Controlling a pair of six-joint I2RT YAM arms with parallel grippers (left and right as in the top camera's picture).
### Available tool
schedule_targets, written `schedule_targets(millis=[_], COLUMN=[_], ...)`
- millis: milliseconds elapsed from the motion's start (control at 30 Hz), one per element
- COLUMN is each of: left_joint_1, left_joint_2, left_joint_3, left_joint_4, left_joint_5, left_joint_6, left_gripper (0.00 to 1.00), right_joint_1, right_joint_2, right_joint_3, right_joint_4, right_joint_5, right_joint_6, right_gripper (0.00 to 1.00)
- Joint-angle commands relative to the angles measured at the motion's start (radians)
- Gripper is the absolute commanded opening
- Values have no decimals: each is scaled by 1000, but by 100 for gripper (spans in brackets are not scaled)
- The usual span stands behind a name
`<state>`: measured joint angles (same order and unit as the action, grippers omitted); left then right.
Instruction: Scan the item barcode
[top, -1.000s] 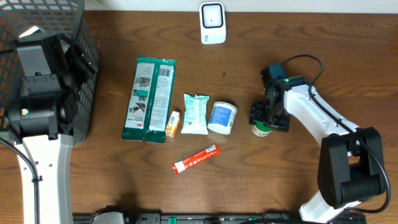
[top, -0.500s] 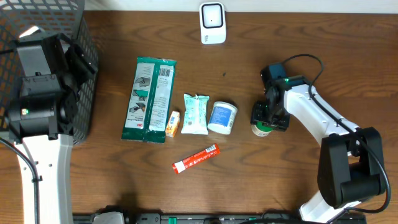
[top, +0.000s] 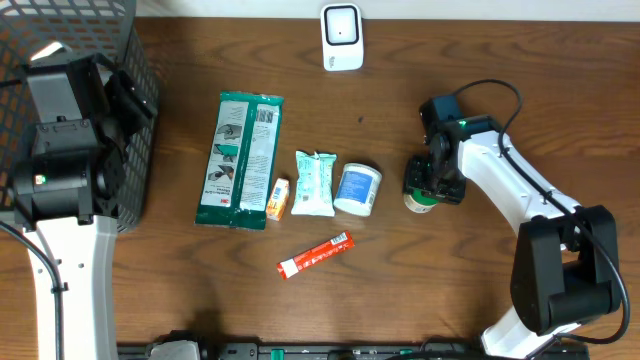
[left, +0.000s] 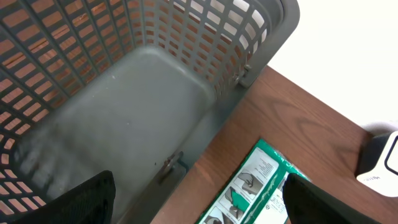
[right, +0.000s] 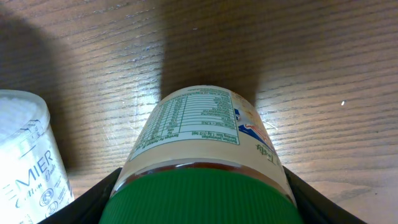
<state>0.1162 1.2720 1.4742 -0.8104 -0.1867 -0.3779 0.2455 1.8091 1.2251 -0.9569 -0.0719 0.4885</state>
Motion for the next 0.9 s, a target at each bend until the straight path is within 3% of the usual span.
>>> schedule_targets(millis=[0, 867], left_joint_1=[3, 3], left_joint_2=[2, 2], left_joint_3=[4, 4], left_joint_4=[-1, -1], left_joint_5=[-9, -9], left_joint_6=[2, 2], left_gripper=[84, 84], right_joint_1=[4, 4], right_joint_2=[-5, -5], right_joint_3=[22, 22], right_joint_4=[0, 3], right_joint_5=[0, 0], right_joint_6=[-15, -15], right_gripper=[61, 60])
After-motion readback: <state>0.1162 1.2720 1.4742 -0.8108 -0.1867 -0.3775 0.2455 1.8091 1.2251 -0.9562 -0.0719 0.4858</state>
